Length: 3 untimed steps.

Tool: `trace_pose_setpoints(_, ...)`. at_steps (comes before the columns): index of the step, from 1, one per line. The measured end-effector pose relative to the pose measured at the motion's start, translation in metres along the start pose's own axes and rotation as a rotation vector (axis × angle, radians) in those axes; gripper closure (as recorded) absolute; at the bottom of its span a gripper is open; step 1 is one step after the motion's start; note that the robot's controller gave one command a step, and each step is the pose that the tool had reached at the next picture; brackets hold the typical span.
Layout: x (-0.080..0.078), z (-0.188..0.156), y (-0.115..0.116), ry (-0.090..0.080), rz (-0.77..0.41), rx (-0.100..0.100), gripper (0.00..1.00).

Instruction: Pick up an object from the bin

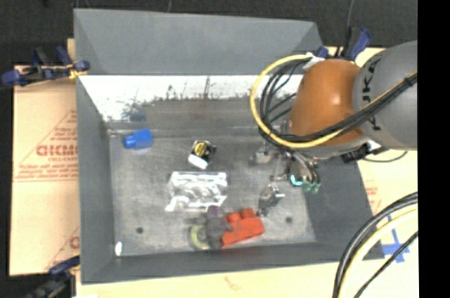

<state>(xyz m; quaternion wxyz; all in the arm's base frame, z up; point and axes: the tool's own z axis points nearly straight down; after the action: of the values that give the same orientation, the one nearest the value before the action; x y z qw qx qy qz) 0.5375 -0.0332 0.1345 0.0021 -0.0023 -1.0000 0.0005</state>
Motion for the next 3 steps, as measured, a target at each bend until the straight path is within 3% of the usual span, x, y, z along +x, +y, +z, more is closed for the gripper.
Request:
trace_pose_setpoints(1,0.030,0.042,0.029,-0.019,-0.206,0.004,0.00)
trace_pose_setpoints(2,0.054,0.051,0.111,-0.021,-0.258,0.010,0.00)
trace_pose_setpoints(3,0.057,0.052,0.108,-0.005,-0.253,0.009,1.00)
